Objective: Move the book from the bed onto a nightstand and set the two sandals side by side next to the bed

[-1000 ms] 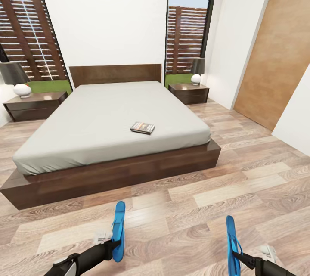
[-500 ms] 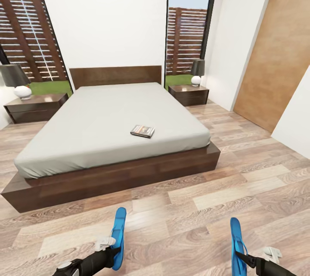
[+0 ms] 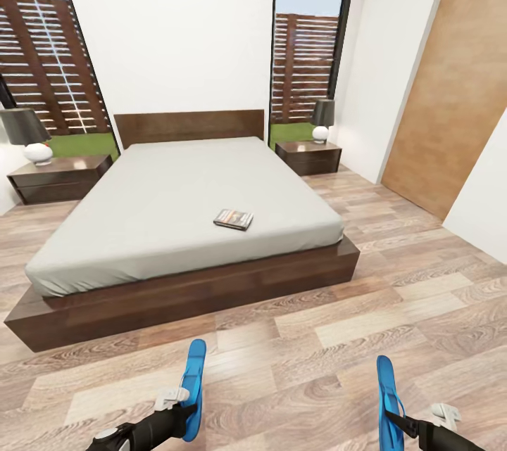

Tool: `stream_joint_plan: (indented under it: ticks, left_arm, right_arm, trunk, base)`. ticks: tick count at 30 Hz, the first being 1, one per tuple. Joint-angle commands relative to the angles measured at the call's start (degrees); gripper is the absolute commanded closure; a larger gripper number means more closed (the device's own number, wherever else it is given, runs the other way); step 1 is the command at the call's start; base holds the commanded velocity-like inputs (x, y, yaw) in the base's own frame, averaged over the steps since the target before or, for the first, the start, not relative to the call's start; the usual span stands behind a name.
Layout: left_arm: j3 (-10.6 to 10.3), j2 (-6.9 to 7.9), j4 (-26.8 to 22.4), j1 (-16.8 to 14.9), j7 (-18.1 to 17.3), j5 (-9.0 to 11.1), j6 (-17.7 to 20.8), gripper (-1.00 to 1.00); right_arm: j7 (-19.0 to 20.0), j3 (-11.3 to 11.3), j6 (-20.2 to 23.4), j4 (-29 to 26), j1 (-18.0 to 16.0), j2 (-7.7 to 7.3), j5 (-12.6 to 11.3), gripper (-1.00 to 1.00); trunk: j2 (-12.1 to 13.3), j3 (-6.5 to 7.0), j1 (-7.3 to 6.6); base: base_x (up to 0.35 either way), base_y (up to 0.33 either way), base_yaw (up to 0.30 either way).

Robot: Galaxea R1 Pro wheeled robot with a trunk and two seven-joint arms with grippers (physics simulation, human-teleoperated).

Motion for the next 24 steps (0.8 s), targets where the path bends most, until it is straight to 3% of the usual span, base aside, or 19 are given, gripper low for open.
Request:
stream_joint_plan:
  ticks: [1, 10, 24]
  left_arm:
    - [0.21, -0.01, 0.06, -0.04, -0.27, -0.10, -0.16, 1.00]
    - [0.20, -0.01, 0.06, -0.04, -0.27, -0.10, -0.16, 1.00]
    - [0.15, -0.01, 0.06, -0.04, -0.27, -0.10, -0.16, 1.00]
  right_arm:
    - [0.18, 0.11, 0.08, 0.05, -0.04, -0.02, -0.33, 1.00]
    - [0.18, 0.11, 0.08, 0.05, -0.02, -0.02, -0.33, 1.00]
    - [0.18, 0.11, 0.08, 0.05, -0.03, -0.02, -0.33, 1.00]
  trunk:
    - [-0.02, -0.05, -0.01]
    - [-0.02, -0.05, -0.01]
    - [-0.02, -0.05, -0.01]
  base:
    - [0.000, 0.000, 0.000]
    - [0.000, 0.000, -0.026]
    - [0.000, 0.000, -0.266]
